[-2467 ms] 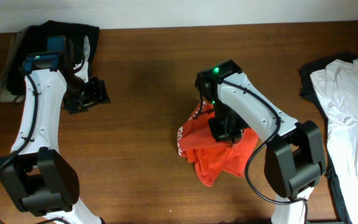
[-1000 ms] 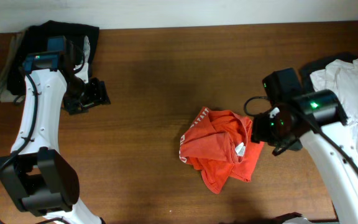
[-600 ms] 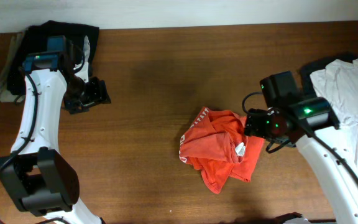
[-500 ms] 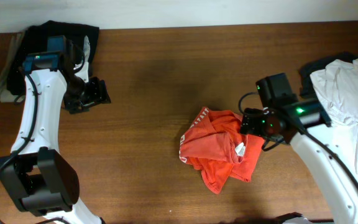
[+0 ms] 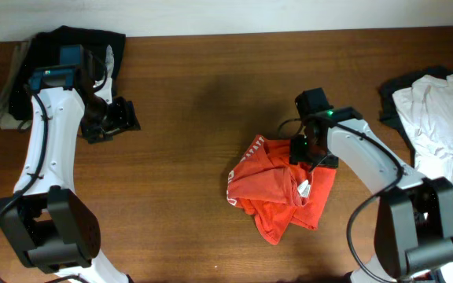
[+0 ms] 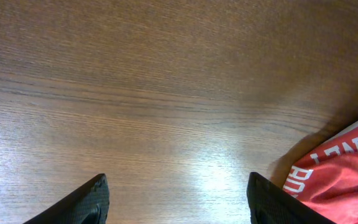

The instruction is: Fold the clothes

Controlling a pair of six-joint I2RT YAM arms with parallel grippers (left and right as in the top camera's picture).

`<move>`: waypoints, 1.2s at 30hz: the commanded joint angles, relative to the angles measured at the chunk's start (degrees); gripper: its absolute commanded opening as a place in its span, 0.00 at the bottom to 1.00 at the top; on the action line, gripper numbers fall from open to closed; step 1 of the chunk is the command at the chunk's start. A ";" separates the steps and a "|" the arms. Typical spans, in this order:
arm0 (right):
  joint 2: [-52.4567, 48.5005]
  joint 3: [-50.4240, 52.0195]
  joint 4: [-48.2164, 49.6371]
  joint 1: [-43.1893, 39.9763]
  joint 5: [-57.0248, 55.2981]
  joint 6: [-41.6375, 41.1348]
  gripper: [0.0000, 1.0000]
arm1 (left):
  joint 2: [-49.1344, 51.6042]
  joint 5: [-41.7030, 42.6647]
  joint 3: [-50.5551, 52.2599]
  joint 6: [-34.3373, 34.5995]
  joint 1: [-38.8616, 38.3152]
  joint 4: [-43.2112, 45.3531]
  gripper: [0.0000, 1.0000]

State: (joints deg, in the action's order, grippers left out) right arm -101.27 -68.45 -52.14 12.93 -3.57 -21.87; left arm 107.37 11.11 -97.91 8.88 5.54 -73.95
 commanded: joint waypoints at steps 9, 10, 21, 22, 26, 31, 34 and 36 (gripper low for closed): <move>-0.46 -4.50 -6.97 -4.33 -1.66 0.70 0.04 | 0.39 0.63 0.61 0.52 0.13 0.83 0.79; -0.46 -6.16 -9.18 -5.38 -1.66 0.70 0.04 | 0.39 0.63 0.59 0.52 0.13 0.96 0.79; -0.46 -5.64 -17.18 -6.64 -5.11 0.61 0.04 | 0.39 0.63 0.61 0.52 0.13 1.31 0.80; -0.46 -4.15 -15.61 -6.64 -5.07 0.59 0.04 | 0.39 0.63 0.61 0.52 0.13 1.31 0.80; -0.46 1.31 -9.94 -6.64 -4.44 -1.01 0.04 | 0.39 0.63 0.61 0.52 0.13 1.29 0.80; -0.46 6.03 -7.45 -6.64 -3.54 -3.52 0.17 | 0.39 0.66 0.61 0.52 0.13 1.27 0.80; -0.46 6.10 -9.55 -6.80 -3.58 -3.72 0.53 | 0.39 0.66 0.61 0.52 0.13 1.27 0.80; -0.46 5.81 -11.56 -7.41 -3.56 -5.25 0.64 | 0.39 0.66 0.61 0.52 0.13 1.22 0.81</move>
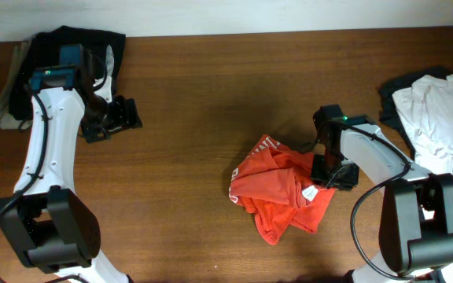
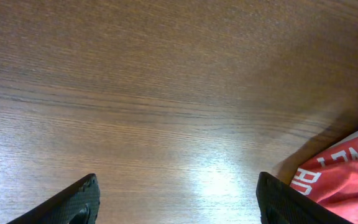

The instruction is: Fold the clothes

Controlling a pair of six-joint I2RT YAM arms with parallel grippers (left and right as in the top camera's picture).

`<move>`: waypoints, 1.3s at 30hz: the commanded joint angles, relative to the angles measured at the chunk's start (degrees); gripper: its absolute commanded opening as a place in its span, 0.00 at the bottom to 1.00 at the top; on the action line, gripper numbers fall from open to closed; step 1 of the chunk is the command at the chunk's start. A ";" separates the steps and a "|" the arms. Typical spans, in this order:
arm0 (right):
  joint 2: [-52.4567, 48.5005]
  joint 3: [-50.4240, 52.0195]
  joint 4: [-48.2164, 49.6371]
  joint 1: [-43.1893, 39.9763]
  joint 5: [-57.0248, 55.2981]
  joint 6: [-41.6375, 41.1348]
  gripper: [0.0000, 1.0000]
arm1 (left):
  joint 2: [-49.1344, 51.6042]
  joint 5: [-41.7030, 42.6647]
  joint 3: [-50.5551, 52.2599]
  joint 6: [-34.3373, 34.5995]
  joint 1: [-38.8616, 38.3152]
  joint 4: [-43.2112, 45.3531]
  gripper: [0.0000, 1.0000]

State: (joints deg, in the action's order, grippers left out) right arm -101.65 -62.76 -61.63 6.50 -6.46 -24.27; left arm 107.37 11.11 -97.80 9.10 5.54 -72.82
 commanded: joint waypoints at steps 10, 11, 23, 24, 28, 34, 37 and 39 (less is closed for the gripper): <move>3.45 -15.41 -17.86 -4.11 -1.44 -4.48 0.61 | 0.39 0.66 0.50 0.31 0.13 0.09 0.82; 4.13 -16.92 -18.91 -3.72 -1.11 -3.69 0.67 | 0.39 0.66 0.50 0.31 0.13 0.09 0.82; 4.76 -8.33 -8.98 7.52 16.59 13.38 0.77 | 0.39 0.66 0.50 0.31 0.13 0.11 0.82; 4.76 -7.43 -7.96 8.04 16.61 13.64 0.77 | 0.39 0.66 0.48 0.31 0.13 0.11 0.82; 4.74 -3.82 -1.62 10.97 16.81 15.08 0.72 | 0.39 0.66 0.48 0.31 0.13 0.13 0.82; 4.74 0.46 5.99 16.00 16.81 15.45 0.67 | 0.39 0.66 0.48 0.31 0.13 0.07 0.82; 4.74 0.90 5.92 16.35 16.74 14.78 0.45 | 0.39 0.63 0.50 0.31 0.13 0.07 0.83; 4.74 0.87 5.95 16.35 16.46 14.34 0.28 | 0.39 0.63 0.50 0.31 0.13 0.07 0.82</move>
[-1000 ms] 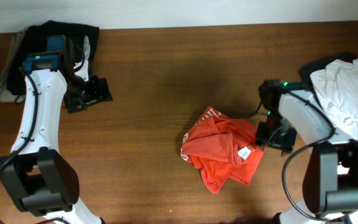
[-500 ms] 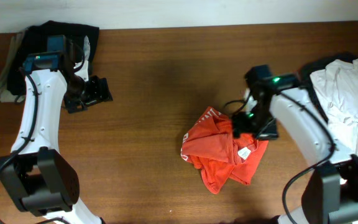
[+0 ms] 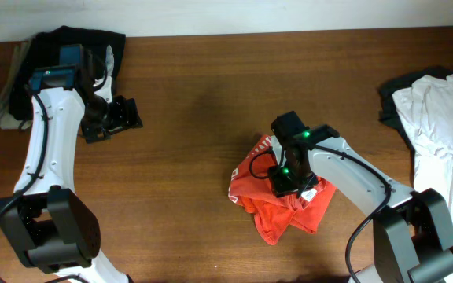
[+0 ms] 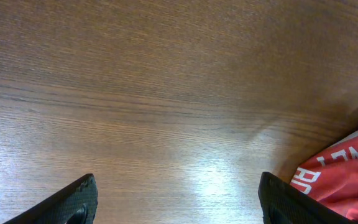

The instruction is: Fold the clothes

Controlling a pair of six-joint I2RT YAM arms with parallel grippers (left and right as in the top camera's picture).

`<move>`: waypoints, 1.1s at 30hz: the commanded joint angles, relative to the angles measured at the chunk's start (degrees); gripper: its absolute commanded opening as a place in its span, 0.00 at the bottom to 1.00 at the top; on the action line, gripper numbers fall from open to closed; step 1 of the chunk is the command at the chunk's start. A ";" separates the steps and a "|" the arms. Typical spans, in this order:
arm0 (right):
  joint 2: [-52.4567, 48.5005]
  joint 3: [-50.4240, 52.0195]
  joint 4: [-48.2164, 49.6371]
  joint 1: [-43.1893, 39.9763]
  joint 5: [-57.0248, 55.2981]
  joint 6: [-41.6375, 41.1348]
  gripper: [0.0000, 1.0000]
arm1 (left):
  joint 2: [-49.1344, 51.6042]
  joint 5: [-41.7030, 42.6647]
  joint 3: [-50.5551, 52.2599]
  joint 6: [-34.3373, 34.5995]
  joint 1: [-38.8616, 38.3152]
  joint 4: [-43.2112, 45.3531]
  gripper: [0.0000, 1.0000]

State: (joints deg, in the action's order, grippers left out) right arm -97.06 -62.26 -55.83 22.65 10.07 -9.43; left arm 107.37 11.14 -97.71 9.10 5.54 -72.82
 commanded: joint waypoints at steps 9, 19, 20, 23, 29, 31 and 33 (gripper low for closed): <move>0.17 -6.03 -16.15 0.11 0.85 -3.06 0.04 | 0.39 0.61 0.39 0.31 0.13 0.13 0.83; 0.17 -1.66 -21.20 0.17 2.16 -7.41 0.11 | 0.39 0.61 0.42 0.31 0.13 0.13 0.83; 0.15 -0.31 -20.68 0.17 2.19 -7.63 0.13 | 0.39 0.61 0.42 0.31 0.13 0.15 0.83; 0.15 4.57 -18.69 0.20 2.10 -9.77 0.17 | 0.39 0.63 0.42 0.31 0.13 0.24 0.83; 0.35 7.43 -18.80 0.15 1.29 -15.15 0.07 | 0.39 0.63 0.42 0.31 0.13 0.37 0.83; 0.61 7.28 -19.08 0.15 1.11 -15.15 0.15 | 0.39 0.63 0.42 0.31 0.13 0.35 0.84; 0.70 6.95 -20.39 0.15 -1.73 -16.68 0.43 | 0.39 0.63 0.42 0.31 0.13 0.37 0.84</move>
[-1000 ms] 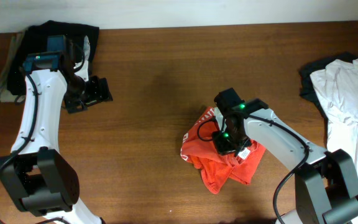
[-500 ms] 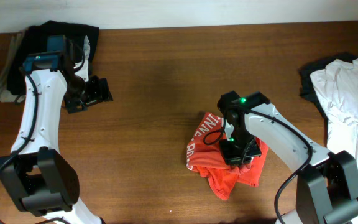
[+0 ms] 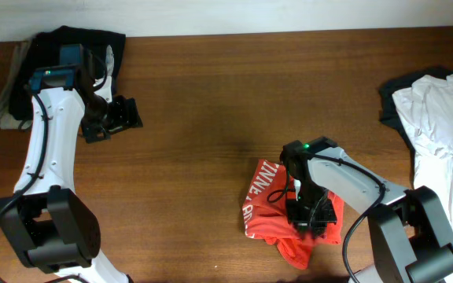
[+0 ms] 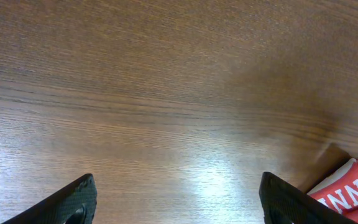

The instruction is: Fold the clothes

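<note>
A crumpled red shirt [image 3: 272, 206] with white lettering lies on the wooden table [image 3: 211, 94], right of centre near the front edge. One corner of the red shirt [image 4: 351, 192] shows at the lower right of the left wrist view. My right gripper [image 3: 311, 214] is down on the shirt's right part and seems shut on the cloth, though its jaws are hidden from above. At the back left my left gripper [image 3: 110, 118] hangs open over bare wood, its fingertips [image 4: 74, 200] wide apart and holding nothing.
A heap of dark clothes [image 3: 65, 43] lies at the back left corner, behind the left arm. A white garment [image 3: 439, 110] spreads over the right edge, with a dark one [image 3: 392, 90] partly under it.
My right gripper has moved from the shirt's middle toward the front right. The red shirt now lies nearer the front edge, with more lettering showing. The left arm has not moved.
At first my right gripper was at the shirt's back edge and the left jaws stood a little narrower. Then the right gripper was at the shirt's right edge and the left jaws wider. After that it was over the shirt's middle, and now the shirt lies nearer the front.
</note>
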Controlling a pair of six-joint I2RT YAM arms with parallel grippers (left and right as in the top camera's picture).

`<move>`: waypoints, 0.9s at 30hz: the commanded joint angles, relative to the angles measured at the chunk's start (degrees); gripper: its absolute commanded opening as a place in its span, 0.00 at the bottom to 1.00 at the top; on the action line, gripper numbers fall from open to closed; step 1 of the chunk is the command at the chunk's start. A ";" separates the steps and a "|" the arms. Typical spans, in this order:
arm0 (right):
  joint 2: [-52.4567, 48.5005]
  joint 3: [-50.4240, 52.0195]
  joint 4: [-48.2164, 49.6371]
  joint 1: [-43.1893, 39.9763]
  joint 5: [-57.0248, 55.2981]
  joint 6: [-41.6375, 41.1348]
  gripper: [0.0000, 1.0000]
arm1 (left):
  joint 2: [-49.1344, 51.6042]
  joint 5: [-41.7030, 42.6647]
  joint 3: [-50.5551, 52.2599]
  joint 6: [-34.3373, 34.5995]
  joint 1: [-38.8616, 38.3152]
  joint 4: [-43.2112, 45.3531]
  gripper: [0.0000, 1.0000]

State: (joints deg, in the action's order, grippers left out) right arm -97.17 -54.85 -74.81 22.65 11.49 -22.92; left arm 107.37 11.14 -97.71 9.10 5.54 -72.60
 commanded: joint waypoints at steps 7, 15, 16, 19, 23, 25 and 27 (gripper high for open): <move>1.55 -7.02 -7.30 0.11 -9.44 -7.21 0.89 | 0.39 1.88 0.42 0.31 0.09 0.15 0.87; 4.50 -24.59 -6.80 -3.82 -13.92 -6.01 0.99 | 0.66 4.76 0.42 -1.03 -4.70 4.07 0.98; 4.50 -27.17 -6.69 -5.99 -13.81 -4.33 0.99 | 0.74 4.79 0.42 -1.03 -5.66 4.22 0.99; 4.50 -31.89 -6.49 -12.68 -13.46 0.44 0.99 | 1.86 5.66 0.79 -1.05 -9.53 4.07 0.99; 4.02 -30.62 -4.87 -19.17 -8.35 6.29 1.00 | 5.16 6.82 2.86 -0.98 -13.92 5.73 0.99; 3.85 -28.35 -4.87 -19.85 -8.31 6.43 0.96 | 7.15 9.92 3.41 -1.01 -14.88 6.64 0.99; 3.85 -24.59 -3.89 -20.24 -8.26 6.19 0.88 | 9.31 14.25 4.11 -1.49 -15.93 8.02 0.99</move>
State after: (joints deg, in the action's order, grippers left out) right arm -93.43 -84.03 -79.29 2.81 1.54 -19.11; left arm 112.62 18.24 -95.26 9.04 -9.15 -65.98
